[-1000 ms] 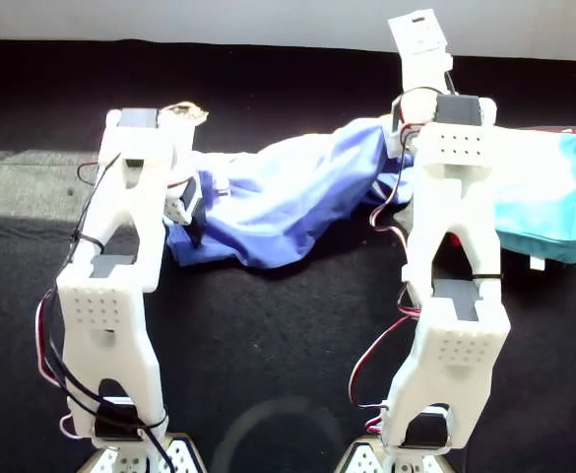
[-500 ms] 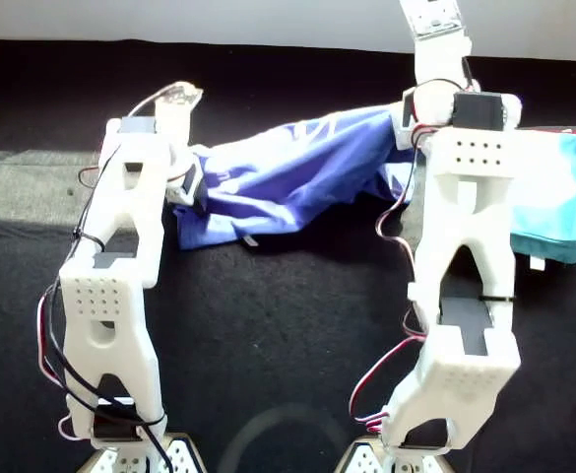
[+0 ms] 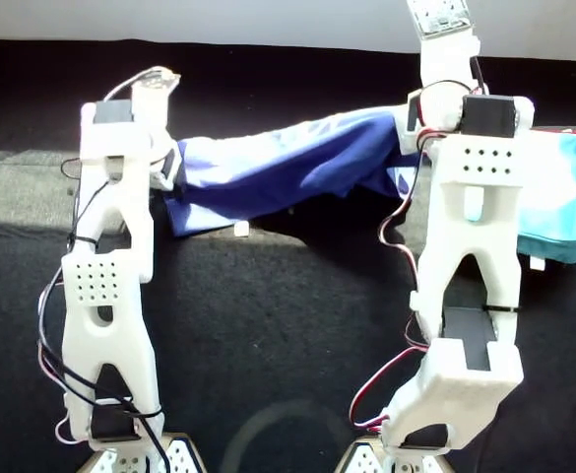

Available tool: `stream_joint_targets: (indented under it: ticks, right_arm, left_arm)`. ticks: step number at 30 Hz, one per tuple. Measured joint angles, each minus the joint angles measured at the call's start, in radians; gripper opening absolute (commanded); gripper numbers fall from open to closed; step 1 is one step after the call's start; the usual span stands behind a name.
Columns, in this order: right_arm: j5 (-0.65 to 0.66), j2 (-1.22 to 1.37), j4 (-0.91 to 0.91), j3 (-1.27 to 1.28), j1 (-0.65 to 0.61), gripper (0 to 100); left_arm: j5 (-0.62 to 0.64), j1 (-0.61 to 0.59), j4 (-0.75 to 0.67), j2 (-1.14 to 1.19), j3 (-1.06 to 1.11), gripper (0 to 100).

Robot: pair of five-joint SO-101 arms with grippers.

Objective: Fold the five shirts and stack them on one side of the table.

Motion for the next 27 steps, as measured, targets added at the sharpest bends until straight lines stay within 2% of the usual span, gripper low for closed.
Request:
stream_joint_targets:
  ticks: [4,8,11,16,21,27]
  right_arm:
    - [0.000,0.058,0.000,0.000,0.000,11.7]
    - [0.000,0.083,0.000,0.000,0.000,15.2]
    - [0.000,0.083,0.000,0.000,0.000,15.2]
    - [0.000,0.083,-0.005,0.000,0.000,15.2]
    - [0.000,0.083,-0.014,0.000,0.000,15.2]
    - [0.000,0.083,-0.014,0.000,0.000,15.2]
  left_arm:
    - [-0.002,0.003,0.155,0.000,-0.129,20]
    - [-0.002,0.005,0.199,0.000,-0.146,20]
    - [-0.002,0.014,0.201,-0.028,-0.060,20]
    - [-0.002,0.051,0.199,-0.170,0.206,20]
    - [0.000,0.060,0.104,-0.212,0.388,20]
    - [0.069,0.060,-0.081,-0.212,0.525,21]
